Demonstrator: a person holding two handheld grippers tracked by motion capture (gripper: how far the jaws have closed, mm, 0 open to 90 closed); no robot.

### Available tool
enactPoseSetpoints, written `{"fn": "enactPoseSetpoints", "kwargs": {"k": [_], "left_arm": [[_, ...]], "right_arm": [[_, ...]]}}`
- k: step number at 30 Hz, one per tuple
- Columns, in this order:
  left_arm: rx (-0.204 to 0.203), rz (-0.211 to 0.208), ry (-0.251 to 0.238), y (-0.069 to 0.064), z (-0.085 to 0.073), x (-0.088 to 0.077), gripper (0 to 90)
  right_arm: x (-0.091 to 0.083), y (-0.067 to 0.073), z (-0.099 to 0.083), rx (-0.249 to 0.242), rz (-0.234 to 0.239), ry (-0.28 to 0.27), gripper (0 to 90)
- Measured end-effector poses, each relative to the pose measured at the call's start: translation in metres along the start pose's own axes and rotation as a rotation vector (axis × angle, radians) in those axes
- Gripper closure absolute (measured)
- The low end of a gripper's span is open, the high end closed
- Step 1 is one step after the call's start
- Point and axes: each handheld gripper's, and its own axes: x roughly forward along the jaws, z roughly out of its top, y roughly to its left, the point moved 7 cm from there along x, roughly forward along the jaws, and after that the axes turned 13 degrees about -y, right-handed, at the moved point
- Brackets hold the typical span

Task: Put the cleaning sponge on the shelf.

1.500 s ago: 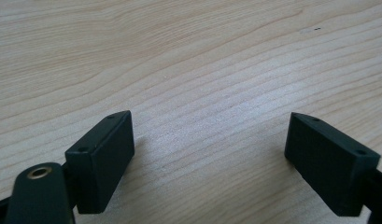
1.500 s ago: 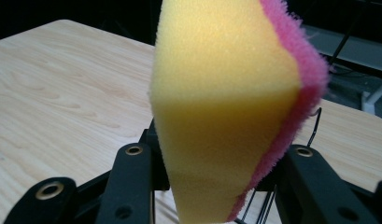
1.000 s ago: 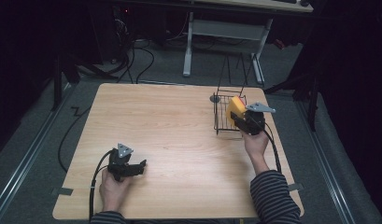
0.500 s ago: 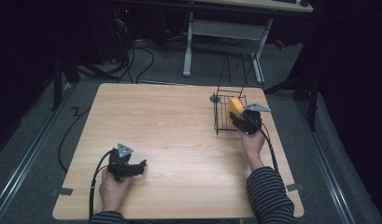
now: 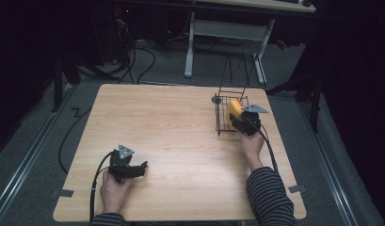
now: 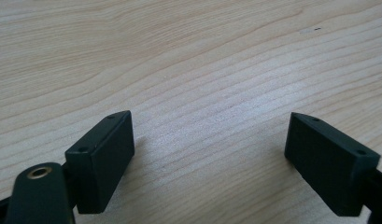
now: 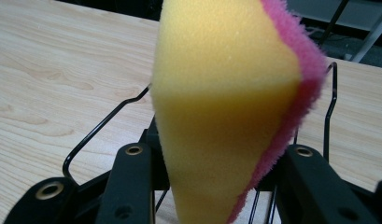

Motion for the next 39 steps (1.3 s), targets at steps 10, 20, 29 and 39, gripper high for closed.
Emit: {"fn": "enactPoseSetpoints", "kwargs": {"k": [10, 20, 29, 39], "left_arm": [[0.0, 0.0, 0.0, 0.0, 0.0, 0.0, 16.4], [0.0, 0.0, 0.0, 0.0, 0.0, 0.0, 16.4], [0.0, 0.0, 0.0, 0.0, 0.0, 0.0, 16.4], [0.0, 0.0, 0.0, 0.0, 0.0, 0.0, 16.4]], "right_arm": [[0.007, 0.002, 0.003, -0.005, -0.004, 0.016, 61.2], [0.01, 0.0, 0.0, 0.002, -0.014, 0.038, 55.5], [0.011, 0.002, -0.003, 0.008, -0.006, 0.053, 51.1], [0.001, -0.003, 0.005, 0.065, 0.017, 0.028, 30.1]]}}
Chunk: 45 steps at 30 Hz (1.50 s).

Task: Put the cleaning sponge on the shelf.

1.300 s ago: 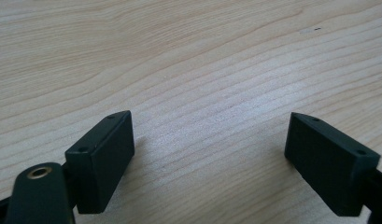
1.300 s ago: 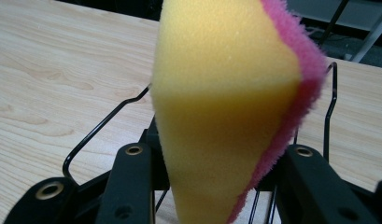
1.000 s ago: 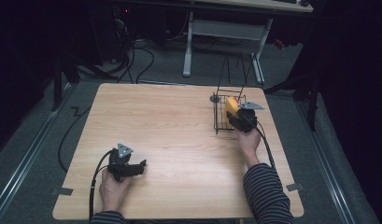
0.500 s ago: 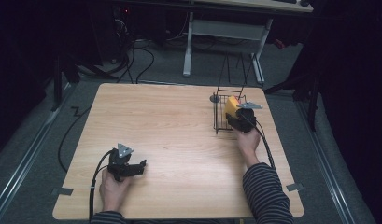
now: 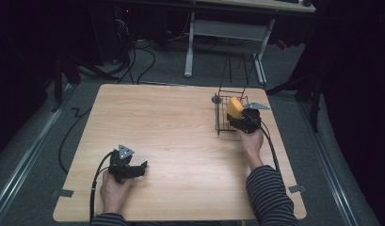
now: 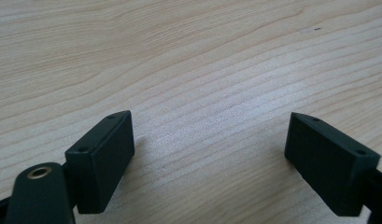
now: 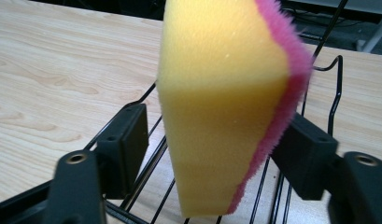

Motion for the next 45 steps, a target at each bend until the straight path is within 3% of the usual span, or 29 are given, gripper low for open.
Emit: {"fn": "enactPoseSetpoints", "kwargs": {"k": [10, 24, 27, 30, 45], "left_arm": [[0.0, 0.001, -0.002, 0.0, 0.0, 0.0, 16.4], [0.0, 0.001, -0.001, 0.0, 0.0, 0.0, 16.4], [0.0, 0.001, -0.002, 0.0, 0.0, 0.0, 16.4], [0.0, 0.001, -0.001, 0.0, 0.0, 0.0, 16.4], [0.003, -0.001, 0.0, 0.0, 0.0, 0.0, 16.4]], "right_arm": [[-0.014, 0.001, 0.008, 0.0, 0.022, -0.007, 23.4], [-0.037, 0.005, 0.017, 0.0, 0.039, -0.019, 21.1], [-0.046, 0.005, 0.02, 0.01, 0.043, -0.058, 23.2], [-0.054, 0.006, 0.021, 0.021, 0.05, -0.058, 23.0], [-0.096, 0.027, 0.036, -0.014, 0.113, -0.126, 31.8]]}}
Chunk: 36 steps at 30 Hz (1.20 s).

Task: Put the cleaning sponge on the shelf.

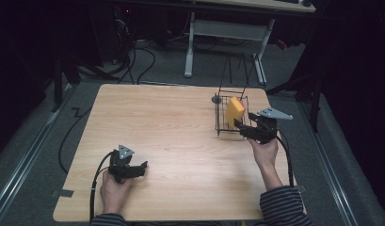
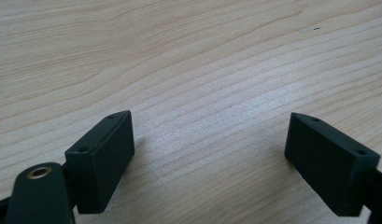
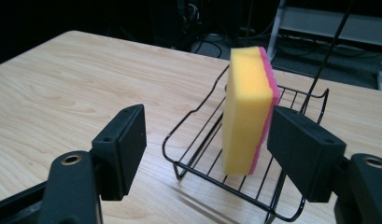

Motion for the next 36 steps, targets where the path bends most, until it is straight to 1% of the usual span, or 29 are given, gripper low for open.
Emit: {"fn": "enactPoseSetpoints", "kwargs": {"k": [1, 2, 5, 7, 9, 12, 14, 15, 18, 22, 23, 25, 27, 29, 31, 32, 36], "left_arm": [[0.0, 0.0, 0.0, 0.0, 0.0, 0.0, 16.4], [0.001, 0.0, 0.001, 0.0, 0.0, 0.0, 16.4], [0.0, -0.001, 0.001, 0.0, 0.0, 0.0, 16.4], [0.0, -0.001, 0.001, 0.0, 0.0, 0.0, 16.4], [0.0, -0.001, 0.001, 0.0, 0.0, 0.0, 16.4], [0.0, -0.001, 0.001, 0.0, 0.0, 0.0, 16.4], [0.0, -0.001, 0.0, 0.0, 0.0, 0.0, 16.4], [0.0, -0.001, 0.001, 0.0, 0.0, 0.0, 16.4], [-0.001, 0.0, -0.001, 0.0, 0.0, 0.0, 16.4], [-0.001, 0.0, -0.001, 0.0, 0.0, 0.0, 16.4], [-0.001, 0.0, -0.001, 0.0, 0.0, 0.0, 16.4], [0.0, -0.001, 0.001, 0.0, 0.0, 0.0, 16.4], [0.001, -0.001, 0.001, 0.0, 0.0, 0.0, 16.4], [0.0, -0.001, 0.001, 0.0, 0.0, 0.0, 16.4], [0.0, -0.001, 0.001, 0.0, 0.0, 0.0, 16.4], [0.0, -0.001, 0.001, 0.0, 0.0, 0.0, 16.4], [0.001, 0.0, 0.001, 0.0, 0.0, 0.0, 16.4]], "right_arm": [[-0.003, 0.001, 0.001, 0.002, 0.001, -0.012, 32.0], [-0.006, 0.002, 0.0, 0.005, 0.003, -0.008, 31.9], [-0.012, 0.005, 0.002, -0.005, 0.012, -0.012, 32.1], [-0.016, 0.008, 0.003, -0.011, 0.02, -0.028, 32.8], [-0.02, 0.01, 0.004, -0.009, 0.031, -0.044, 33.5], [-0.024, 0.015, 0.001, -0.01, 0.044, -0.049, 34.1], [-0.027, 0.019, -0.001, -0.013, 0.051, -0.042, 34.1], [-0.028, 0.021, -0.001, -0.019, 0.059, -0.048, 34.5], [-0.032, 0.027, -0.001, -0.015, 0.079, -0.068, 35.4], [-0.035, 0.033, -0.005, -0.015, 0.097, -0.068, 35.9], [-0.035, 0.034, -0.007, -0.014, 0.101, -0.059, 35.9], [-0.035, 0.037, -0.009, -0.02, 0.107, -0.062, 36.3], [-0.036, 0.04, -0.013, -0.009, 0.119, -0.06, 36.3], [-0.036, 0.041, -0.016, -0.01, 0.126, -0.06, 36.5], [-0.035, 0.043, -0.02, -0.01, 0.132, -0.043, 36.4], [-0.035, 0.045, -0.022, -0.015, 0.134, -0.042, 36.7], [-0.034, 0.047, -0.029, -0.007, 0.143, -0.035, 37.3]]}}
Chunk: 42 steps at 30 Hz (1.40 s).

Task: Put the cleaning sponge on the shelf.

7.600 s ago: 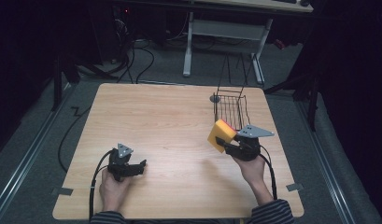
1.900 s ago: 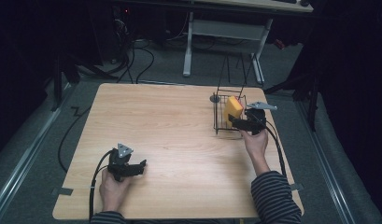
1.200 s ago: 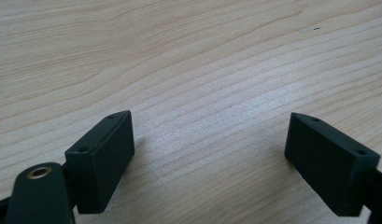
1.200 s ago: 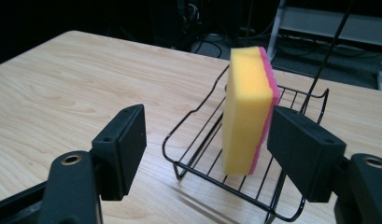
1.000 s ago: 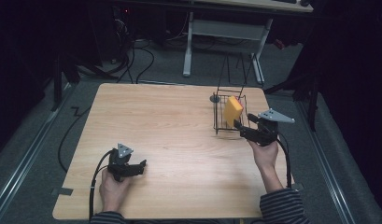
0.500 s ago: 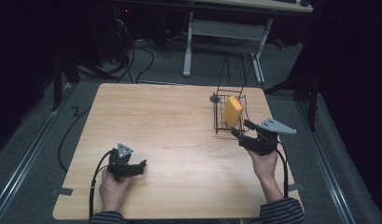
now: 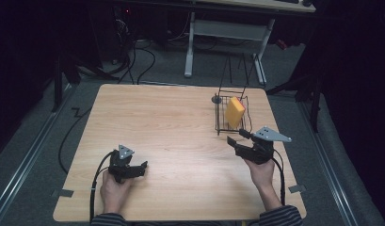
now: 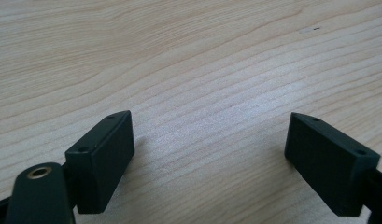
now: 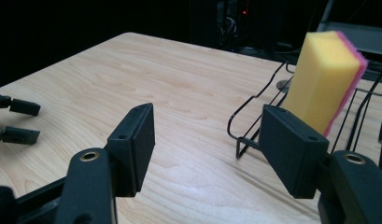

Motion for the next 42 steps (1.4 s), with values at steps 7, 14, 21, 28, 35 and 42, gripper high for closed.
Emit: {"fn": "enactPoseSetpoints", "kwargs": {"k": [7, 14, 21, 28, 35, 42], "left_arm": [[-0.002, 0.001, -0.001, 0.0, 0.0, 0.0, 16.4], [-0.001, 0.001, -0.001, 0.0, 0.0, 0.0, 16.4], [-0.001, 0.001, -0.001, 0.0, 0.0, 0.0, 16.4], [-0.002, 0.001, -0.001, 0.0, 0.0, 0.0, 16.4], [0.0, 0.0, 0.0, 0.0, 0.0, 0.0, 16.4], [0.0, 0.0, 0.0, 0.0, 0.0, 0.0, 16.4]], "right_arm": [[0.002, -0.001, -0.013, 0.017, -0.007, 0.014, 37.6], [0.008, 0.0, -0.03, 0.038, -0.006, 0.043, 37.6], [0.015, 0.003, -0.044, 0.034, -0.002, 0.081, 37.6], [0.02, 0.003, -0.058, 0.039, -0.004, 0.114, 37.3], [0.024, 0.003, -0.073, 0.043, -0.008, 0.152, 37.1], [0.025, 0.002, -0.084, 0.04, -0.022, 0.186, 36.9]]}}
